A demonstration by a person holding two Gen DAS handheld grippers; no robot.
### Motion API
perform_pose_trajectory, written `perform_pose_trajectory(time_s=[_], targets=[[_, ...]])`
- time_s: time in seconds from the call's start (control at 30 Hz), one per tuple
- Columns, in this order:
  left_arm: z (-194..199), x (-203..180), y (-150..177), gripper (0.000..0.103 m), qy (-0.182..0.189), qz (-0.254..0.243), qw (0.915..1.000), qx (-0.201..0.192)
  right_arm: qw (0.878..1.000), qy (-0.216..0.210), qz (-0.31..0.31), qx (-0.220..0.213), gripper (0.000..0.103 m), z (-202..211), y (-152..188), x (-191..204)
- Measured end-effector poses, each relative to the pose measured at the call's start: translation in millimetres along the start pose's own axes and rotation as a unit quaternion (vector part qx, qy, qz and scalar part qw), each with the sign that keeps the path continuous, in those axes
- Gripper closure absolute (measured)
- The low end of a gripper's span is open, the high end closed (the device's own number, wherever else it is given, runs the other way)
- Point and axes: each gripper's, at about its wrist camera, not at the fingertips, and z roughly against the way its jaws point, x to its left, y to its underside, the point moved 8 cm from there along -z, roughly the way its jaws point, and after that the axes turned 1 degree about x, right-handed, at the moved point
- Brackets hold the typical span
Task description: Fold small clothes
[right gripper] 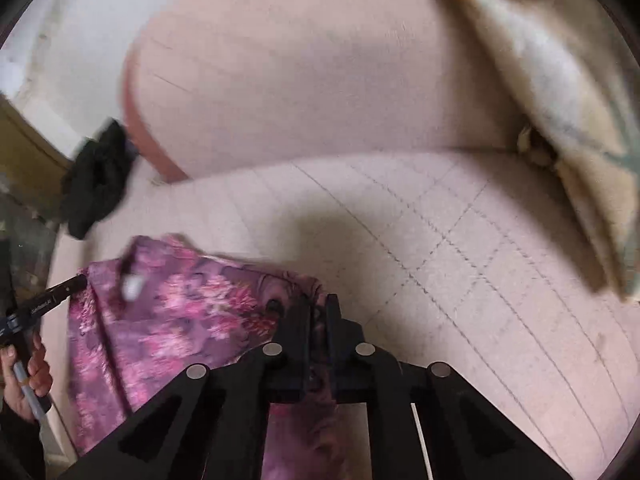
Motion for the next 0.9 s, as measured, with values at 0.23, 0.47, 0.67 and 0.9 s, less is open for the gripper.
perform_pose_trajectory(time_s=[0.23,0.47,0.67,0.9], targets=[[173,-7,102,0.096,0.059,-0.023,0.9938,-0.092,0.997,-0.034,0.059,-0.042,0.098,133,99,50],[197,3,273,0.096,0.068,0.043,0.9967,-0.003,0.998,-0.042,-0.032,-0.027,0.098,186,266,50],[151,10,340,0.095,0.028,0.073,0.9968,0.017,0.993,-0.021,-0.118,0.013,0.098,144,343,18],[144,0,338,0.095,-0.004,0.040,0.9991,0.009,0.995,-0.008,-0.096,-0.001,0.098,146,346,21]])
